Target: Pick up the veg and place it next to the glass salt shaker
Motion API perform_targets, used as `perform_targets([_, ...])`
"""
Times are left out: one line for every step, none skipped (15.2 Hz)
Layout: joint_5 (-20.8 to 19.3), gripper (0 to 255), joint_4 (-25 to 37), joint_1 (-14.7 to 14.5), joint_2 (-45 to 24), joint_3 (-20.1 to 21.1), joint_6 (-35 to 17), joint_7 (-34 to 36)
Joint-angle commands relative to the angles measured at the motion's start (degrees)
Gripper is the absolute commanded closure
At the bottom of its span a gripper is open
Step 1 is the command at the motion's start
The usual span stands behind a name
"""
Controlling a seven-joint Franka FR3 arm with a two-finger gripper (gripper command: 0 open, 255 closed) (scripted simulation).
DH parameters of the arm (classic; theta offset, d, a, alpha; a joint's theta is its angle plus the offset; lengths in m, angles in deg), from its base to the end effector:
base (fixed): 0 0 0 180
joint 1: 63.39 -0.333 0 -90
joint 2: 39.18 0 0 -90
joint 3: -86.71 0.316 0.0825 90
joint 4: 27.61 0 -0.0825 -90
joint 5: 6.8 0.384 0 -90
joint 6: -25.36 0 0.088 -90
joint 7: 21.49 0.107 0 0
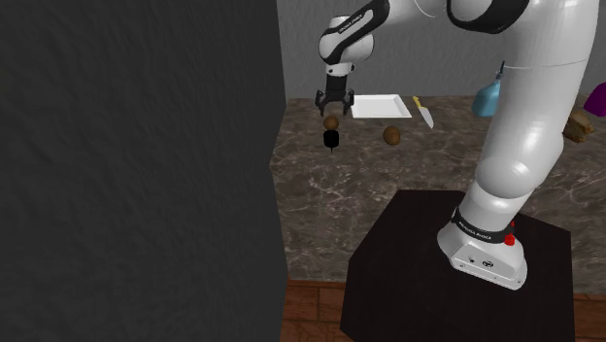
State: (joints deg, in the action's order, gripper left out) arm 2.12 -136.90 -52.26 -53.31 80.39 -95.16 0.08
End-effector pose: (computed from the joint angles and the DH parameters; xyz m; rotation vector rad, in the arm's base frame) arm 0.5810 -0.1719 0.3665 -2.8201 1.1277 0.0788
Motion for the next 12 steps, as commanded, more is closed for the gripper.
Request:
perform_targets([0.4, 0, 0.3, 0.1, -1.5, 0.0, -1.2, 0.2])
perform_targets([0.5, 0, -0.1, 0.1, -1.8, 0.0, -1.9, 0.1])
perform_targets([0.6, 0, -0.4, 0.1, -2.2, 0.1, -2.6, 0.1])
perform_targets([0.7, 0, -0.8, 0.0, -2.5, 0.1, -3.3, 0.0])
perform_targets([0.8, 0, -1.1, 0.0, -2.9, 0.2, -3.9, -0.1])
perform_targets([0.9, 0, -1.4, 0.0, -3.2, 0.3, -4.6, -0.1])
perform_targets([1.0, 0, -1.6, 0.0, -3.5, 0.3, -5.0, -0.2])
perform_targets([1.0, 0, -1.6, 0.0, -3.5, 0.3, -5.0, -0.2])
perform_targets([1.0, 0, -1.6, 0.0, -3.5, 0.3, -5.0, -0.2])
perform_targets([1.0, 0, -1.6, 0.0, -3.5, 0.3, -5.0, -0.2])
perform_targets([1.0, 0, -1.6, 0.0, -3.5, 0.3, -5.0, -0.2])
perform_targets([1.0, 0, -1.6, 0.0, -3.5, 0.3, -5.0, -0.2])
